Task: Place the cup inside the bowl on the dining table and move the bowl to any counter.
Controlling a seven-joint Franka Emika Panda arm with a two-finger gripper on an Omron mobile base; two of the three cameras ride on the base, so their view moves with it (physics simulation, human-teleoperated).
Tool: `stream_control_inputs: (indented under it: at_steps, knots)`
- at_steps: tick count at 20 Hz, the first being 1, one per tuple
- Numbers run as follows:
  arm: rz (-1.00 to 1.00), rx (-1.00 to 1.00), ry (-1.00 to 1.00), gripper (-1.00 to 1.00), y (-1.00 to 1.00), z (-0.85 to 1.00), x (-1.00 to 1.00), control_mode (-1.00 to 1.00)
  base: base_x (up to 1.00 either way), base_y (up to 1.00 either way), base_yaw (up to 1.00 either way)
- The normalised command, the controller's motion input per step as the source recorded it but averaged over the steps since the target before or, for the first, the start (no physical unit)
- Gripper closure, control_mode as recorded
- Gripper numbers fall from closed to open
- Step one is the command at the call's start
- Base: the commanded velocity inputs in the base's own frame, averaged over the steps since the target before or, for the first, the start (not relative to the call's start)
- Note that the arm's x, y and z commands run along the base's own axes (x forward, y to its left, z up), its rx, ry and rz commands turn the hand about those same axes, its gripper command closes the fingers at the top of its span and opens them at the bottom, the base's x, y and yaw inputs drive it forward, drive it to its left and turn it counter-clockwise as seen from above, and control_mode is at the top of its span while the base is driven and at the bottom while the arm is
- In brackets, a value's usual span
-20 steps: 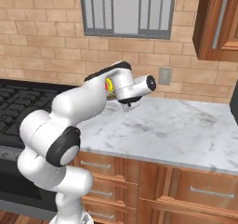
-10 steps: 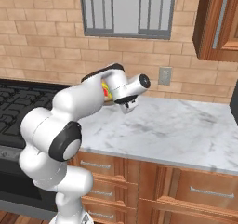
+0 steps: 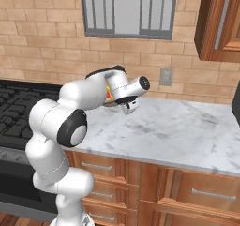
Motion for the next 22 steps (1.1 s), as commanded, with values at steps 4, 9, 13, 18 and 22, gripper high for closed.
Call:
stream_control_inputs:
  at_steps: [4,9,13,18,22]
  knots:
    - [0.0,0.02,0.0,1.0,0.0,-0.01,0.26,-1.0,0.0,0.0,0.0]
    - [0.0,0.01,0.05,1.0,0.0,-0.04,0.07,-1.0,0.0,0.0,0.0]
    - [0.0,0.0,0.11,1.0,0.0,-0.26,0.0,-1.0,0.0,0.0,0.0]
    - [0.0,0.0,0.07,1.0,0.0,-0.24,0.0,-1.0,0.0,0.0,0.0]
    - [0.0,0.0,0.01,1.0,0.0,-0.15,0.0,-1.0,0.0,0.0,0.0]
